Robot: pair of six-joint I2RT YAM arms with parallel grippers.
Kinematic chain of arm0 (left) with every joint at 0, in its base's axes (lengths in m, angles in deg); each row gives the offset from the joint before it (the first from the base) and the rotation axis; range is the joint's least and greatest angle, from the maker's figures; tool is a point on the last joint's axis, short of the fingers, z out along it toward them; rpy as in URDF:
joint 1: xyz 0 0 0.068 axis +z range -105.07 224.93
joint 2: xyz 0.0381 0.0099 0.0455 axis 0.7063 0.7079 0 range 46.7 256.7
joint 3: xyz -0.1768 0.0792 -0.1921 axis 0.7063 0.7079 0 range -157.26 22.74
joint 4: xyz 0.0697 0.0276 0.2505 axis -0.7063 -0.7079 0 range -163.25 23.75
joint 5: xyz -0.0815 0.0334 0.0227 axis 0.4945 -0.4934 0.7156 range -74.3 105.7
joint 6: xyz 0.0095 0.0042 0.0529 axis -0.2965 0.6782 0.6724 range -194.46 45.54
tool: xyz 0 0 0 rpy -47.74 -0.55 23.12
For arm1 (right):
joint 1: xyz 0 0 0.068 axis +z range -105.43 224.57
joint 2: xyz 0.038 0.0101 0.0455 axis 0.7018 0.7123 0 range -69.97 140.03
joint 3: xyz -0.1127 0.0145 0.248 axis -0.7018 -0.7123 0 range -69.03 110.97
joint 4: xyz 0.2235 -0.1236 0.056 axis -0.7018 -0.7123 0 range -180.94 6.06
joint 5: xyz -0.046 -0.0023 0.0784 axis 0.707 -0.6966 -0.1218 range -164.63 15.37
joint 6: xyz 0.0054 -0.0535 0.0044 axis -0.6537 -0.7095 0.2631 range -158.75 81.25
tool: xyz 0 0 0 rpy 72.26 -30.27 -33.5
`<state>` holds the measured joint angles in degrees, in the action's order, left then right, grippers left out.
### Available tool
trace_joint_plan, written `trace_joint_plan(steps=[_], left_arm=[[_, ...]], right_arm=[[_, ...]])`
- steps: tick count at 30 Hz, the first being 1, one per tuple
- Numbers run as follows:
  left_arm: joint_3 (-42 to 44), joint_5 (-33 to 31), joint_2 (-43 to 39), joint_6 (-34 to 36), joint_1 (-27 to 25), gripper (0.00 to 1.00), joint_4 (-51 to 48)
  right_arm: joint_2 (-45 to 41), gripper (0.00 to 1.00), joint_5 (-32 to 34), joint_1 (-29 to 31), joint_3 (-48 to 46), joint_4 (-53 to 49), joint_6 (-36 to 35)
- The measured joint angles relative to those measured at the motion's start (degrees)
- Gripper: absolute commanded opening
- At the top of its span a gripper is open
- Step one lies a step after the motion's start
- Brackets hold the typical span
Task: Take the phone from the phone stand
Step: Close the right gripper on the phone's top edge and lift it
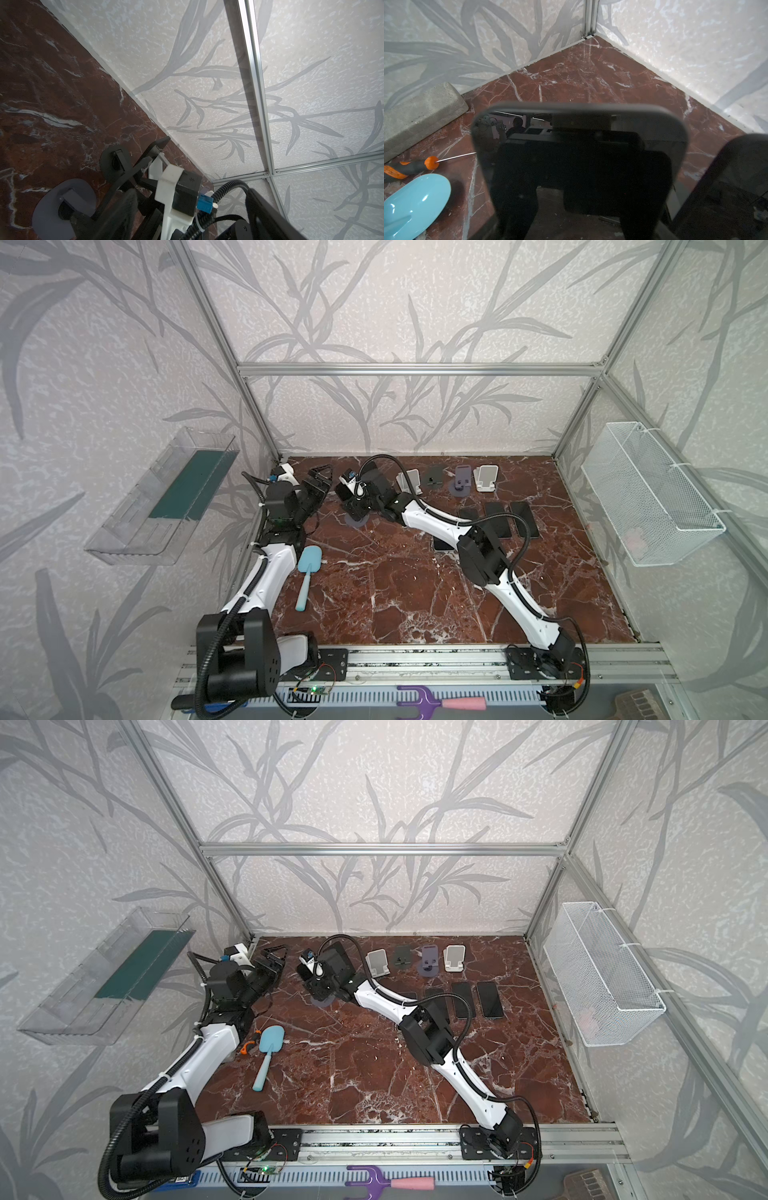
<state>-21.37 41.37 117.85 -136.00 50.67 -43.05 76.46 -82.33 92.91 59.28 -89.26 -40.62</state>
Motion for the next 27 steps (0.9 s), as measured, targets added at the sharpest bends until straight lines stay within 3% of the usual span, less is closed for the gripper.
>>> trace_joint_plan(steps=[15, 27], left_arm=[[0.0, 0.5, 0.0, -0.1, 0.0, 0.83, 0.5], [-0.5, 1.5, 0.4, 0.0, -1.0, 0.83, 1.4]], right_arm=[[-11.1, 0.70, 1.9, 0.3, -9.8, 5.1, 0.0], [-39.6, 0.69, 8.3, 0.7, -43.6, 8.0, 1.3]])
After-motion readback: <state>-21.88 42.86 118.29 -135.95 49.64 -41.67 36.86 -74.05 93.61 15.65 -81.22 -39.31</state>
